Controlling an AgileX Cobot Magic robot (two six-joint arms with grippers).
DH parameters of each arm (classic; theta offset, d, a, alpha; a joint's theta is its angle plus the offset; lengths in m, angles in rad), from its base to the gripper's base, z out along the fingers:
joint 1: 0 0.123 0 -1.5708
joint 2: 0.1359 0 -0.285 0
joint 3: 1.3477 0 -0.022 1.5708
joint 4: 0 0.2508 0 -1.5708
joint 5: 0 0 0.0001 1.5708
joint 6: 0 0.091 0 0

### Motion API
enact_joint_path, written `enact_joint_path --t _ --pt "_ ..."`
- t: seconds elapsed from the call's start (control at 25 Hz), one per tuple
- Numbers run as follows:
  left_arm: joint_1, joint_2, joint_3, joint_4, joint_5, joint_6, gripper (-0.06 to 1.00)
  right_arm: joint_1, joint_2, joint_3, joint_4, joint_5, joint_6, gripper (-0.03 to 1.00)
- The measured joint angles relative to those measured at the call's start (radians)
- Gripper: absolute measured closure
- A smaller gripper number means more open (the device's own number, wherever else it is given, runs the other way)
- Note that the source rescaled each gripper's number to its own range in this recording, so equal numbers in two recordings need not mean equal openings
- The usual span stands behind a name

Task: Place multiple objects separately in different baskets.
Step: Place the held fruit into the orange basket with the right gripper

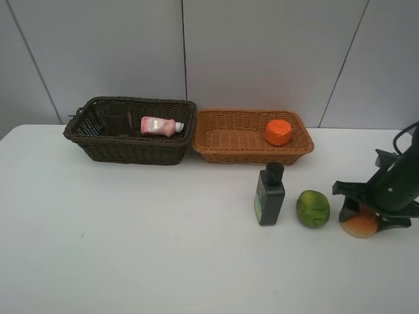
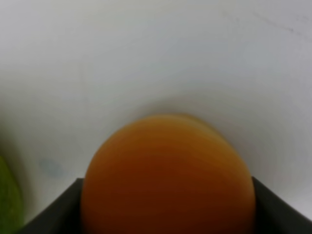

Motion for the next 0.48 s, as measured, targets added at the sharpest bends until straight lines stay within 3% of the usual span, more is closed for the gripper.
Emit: enact_joint_path --t 0.48 --pt "0.0 0.0 0.0 0.0 0.0 0.0 0.01 0.0 0.0 0.0 0.0 0.0 0.0 0.59"
